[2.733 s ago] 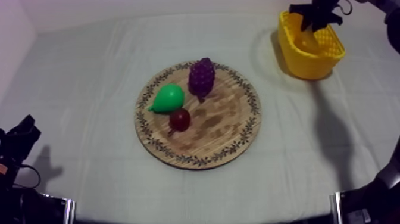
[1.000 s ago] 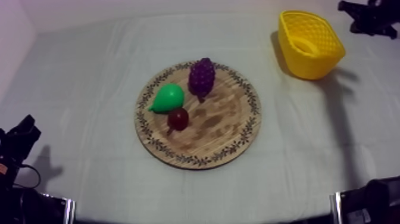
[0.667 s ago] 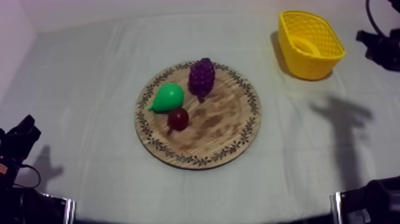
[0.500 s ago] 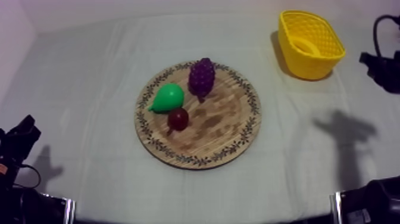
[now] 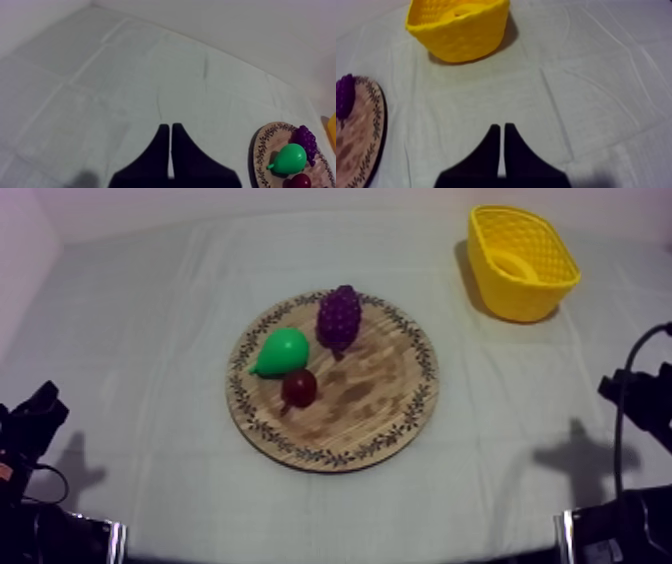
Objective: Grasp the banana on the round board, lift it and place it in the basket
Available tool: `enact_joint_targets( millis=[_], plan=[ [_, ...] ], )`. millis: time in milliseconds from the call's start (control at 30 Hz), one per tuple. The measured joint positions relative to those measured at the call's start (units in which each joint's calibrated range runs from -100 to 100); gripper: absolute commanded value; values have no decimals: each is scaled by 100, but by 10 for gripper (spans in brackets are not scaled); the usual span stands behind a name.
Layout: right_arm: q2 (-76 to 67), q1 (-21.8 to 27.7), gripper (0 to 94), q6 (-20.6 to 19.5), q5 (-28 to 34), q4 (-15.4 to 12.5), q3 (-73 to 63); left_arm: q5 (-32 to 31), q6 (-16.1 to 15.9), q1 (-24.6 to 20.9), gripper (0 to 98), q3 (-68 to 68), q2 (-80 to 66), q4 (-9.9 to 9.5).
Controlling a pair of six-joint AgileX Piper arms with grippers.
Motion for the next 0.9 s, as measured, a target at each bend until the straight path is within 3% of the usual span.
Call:
enact_joint_targets(
  millis=[333, 400, 533, 633, 900],
  plan=[
    [-1668, -111, 11, 562, 675, -321, 389, 0, 0, 0, 1, 0, 0, 0],
    [-1764, -87, 9, 738, 557, -357, 450, 0, 0, 0, 1, 0, 0, 0],
    [-1801, -69, 6, 1250, 207, -766, 533, 0, 0, 0, 1, 0, 0, 0],
    [-1802, -69, 6, 1527, 132, -895, 547, 0, 0, 0, 1, 0, 0, 0],
    [-1802, -57, 6, 1599, 131, -914, 553, 0, 0, 0, 1, 0, 0, 0]
  ],
)
